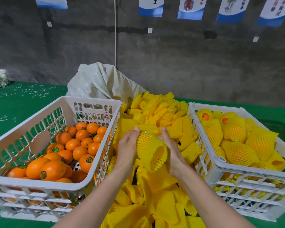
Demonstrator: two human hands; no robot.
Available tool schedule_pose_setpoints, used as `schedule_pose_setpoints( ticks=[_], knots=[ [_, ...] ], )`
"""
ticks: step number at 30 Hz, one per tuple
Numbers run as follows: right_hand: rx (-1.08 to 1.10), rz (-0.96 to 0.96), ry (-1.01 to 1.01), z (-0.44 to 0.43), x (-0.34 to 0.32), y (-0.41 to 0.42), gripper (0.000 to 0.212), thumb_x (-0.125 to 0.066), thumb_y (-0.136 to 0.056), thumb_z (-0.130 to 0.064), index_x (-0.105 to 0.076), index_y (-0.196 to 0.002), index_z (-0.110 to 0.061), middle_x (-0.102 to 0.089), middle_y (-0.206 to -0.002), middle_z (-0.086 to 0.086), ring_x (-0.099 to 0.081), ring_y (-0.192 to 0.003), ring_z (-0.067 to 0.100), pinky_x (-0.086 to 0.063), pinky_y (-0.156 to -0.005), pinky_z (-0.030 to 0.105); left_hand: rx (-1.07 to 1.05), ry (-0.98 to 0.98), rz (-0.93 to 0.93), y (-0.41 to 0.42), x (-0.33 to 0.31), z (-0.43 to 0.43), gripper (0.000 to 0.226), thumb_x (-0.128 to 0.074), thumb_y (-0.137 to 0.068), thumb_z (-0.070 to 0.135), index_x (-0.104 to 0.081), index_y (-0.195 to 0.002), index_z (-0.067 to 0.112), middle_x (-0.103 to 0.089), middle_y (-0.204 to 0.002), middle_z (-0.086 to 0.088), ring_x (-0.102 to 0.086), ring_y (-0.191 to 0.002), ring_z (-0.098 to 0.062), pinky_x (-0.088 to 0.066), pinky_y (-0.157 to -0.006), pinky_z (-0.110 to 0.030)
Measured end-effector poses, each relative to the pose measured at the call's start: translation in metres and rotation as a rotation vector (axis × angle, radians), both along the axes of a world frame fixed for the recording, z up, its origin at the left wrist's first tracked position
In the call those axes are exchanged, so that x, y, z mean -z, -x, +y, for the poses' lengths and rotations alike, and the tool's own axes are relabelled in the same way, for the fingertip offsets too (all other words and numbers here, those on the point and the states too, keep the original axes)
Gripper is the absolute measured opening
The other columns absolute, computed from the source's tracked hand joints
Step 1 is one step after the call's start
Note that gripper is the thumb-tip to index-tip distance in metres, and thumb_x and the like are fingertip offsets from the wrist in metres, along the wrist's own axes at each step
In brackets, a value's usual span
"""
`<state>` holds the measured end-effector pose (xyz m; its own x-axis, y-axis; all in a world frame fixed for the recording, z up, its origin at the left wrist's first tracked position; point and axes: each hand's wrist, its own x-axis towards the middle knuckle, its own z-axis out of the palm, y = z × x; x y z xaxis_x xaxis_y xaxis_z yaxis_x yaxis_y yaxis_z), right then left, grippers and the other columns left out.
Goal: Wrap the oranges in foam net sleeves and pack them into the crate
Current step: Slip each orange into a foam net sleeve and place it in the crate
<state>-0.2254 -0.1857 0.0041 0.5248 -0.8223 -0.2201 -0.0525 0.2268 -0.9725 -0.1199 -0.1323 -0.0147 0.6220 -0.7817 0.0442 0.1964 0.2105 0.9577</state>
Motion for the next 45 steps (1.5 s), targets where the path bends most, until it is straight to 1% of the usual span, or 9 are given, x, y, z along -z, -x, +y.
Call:
schedule_pose_setpoints(
  ticks=[2,8,11,16,21,31,37,42,45],
  knots=[
    [-0.052,0.013,-0.034,0.006,0.000,-0.001,0.075,-0.038,-0.071,-0.074,-0.049,-0.129,-0.027,-0.053,-0.129,0.001,-0.052,-0.118,0.024,-0.044,-0.099,0.042,-0.077,0.063,-0.224,0.002,0.004,0.000,0.046,-0.047,-0.088,0.051,-0.067,-0.076,0.011,-0.066,-0.072,-0.007,-0.062,-0.072,-0.018,-0.048,-0.067,-0.030],
    [0.285,-0.039,0.031,0.007,0.012,-0.013,0.034,-0.051,-0.085,-0.057,-0.049,-0.076,-0.024,-0.058,-0.086,0.001,-0.058,-0.092,0.026,-0.048,-0.091,0.046,-0.326,-0.074,-0.790,0.005,0.014,-0.002,0.051,-0.042,-0.083,0.057,-0.054,-0.059,0.014,-0.049,-0.053,0.001,-0.040,-0.050,-0.009,-0.028,-0.050,-0.029],
    [0.341,-0.023,0.045,0.002,0.017,-0.014,0.035,-0.052,-0.086,-0.055,-0.051,-0.077,-0.022,-0.059,-0.085,0.004,-0.059,-0.094,0.032,-0.048,-0.090,0.048,-0.326,-0.111,-0.585,0.009,0.015,-0.004,0.059,-0.048,-0.079,0.058,-0.044,-0.060,0.002,-0.042,-0.058,-0.018,-0.035,-0.053,-0.018,-0.028,-0.053,-0.038],
    [0.342,-0.189,-0.124,-0.011,0.017,-0.012,0.031,-0.057,-0.089,-0.042,-0.066,-0.088,-0.013,-0.069,-0.080,0.006,-0.065,-0.077,0.025,-0.052,-0.069,0.035,-0.027,0.000,0.009,0.006,0.010,-0.008,0.033,-0.056,-0.092,0.031,-0.064,-0.082,0.001,-0.068,-0.077,0.001,-0.062,-0.074,-0.005,-0.045,-0.077,-0.028],
    [0.286,-0.368,-0.341,-0.015,0.013,-0.009,0.024,-0.055,-0.092,-0.027,-0.065,-0.072,-0.016,-0.069,-0.056,0.004,-0.066,-0.047,0.017,-0.050,-0.039,0.024,0.005,0.007,-0.011,0.002,0.007,-0.016,0.033,-0.048,-0.098,0.029,-0.064,-0.087,0.003,-0.069,-0.088,-0.012,-0.065,-0.082,-0.021,-0.051,-0.074,-0.031],
    [0.149,-0.287,-0.329,-0.009,0.017,-0.006,0.033,-0.056,-0.087,-0.043,-0.069,-0.096,-0.014,-0.070,-0.078,0.010,-0.064,-0.071,0.025,-0.051,-0.064,0.031,0.279,-0.181,0.076,-0.011,0.008,-0.009,0.035,-0.049,-0.094,0.036,-0.069,-0.091,0.007,-0.075,-0.087,-0.008,-0.072,-0.080,-0.019,-0.059,-0.069,-0.029],
    [0.087,-0.360,-0.309,0.000,0.023,0.002,0.041,-0.052,-0.091,-0.032,-0.073,-0.059,-0.015,-0.068,-0.060,0.004,-0.065,-0.053,0.014,-0.051,-0.051,0.022,0.346,-0.192,0.068,-0.003,0.005,-0.002,0.051,-0.049,-0.095,0.034,-0.072,-0.054,0.016,-0.070,-0.060,0.000,-0.068,-0.055,-0.009,-0.049,-0.048,-0.016],
    [0.174,-0.240,-0.065,0.013,0.031,0.010,0.017,-0.054,-0.090,-0.038,-0.066,-0.087,-0.026,-0.069,-0.093,-0.001,-0.065,-0.089,0.015,-0.051,-0.082,0.034,0.399,-0.237,0.211,0.001,0.011,0.002,0.052,-0.044,-0.090,0.053,-0.075,-0.059,0.026,-0.072,-0.063,0.005,-0.069,-0.057,-0.006,-0.052,-0.046,-0.019],
    [0.215,-0.203,0.301,0.017,0.031,0.015,0.022,-0.049,-0.088,-0.039,-0.055,-0.080,-0.020,-0.052,-0.075,-0.011,-0.050,-0.067,-0.002,-0.040,-0.062,0.015,0.570,-0.248,0.510,0.006,0.011,0.005,0.063,-0.040,-0.083,0.067,-0.079,-0.088,0.019,-0.074,-0.097,-0.010,-0.072,-0.087,-0.022,-0.057,-0.078,-0.037]
  ],
)
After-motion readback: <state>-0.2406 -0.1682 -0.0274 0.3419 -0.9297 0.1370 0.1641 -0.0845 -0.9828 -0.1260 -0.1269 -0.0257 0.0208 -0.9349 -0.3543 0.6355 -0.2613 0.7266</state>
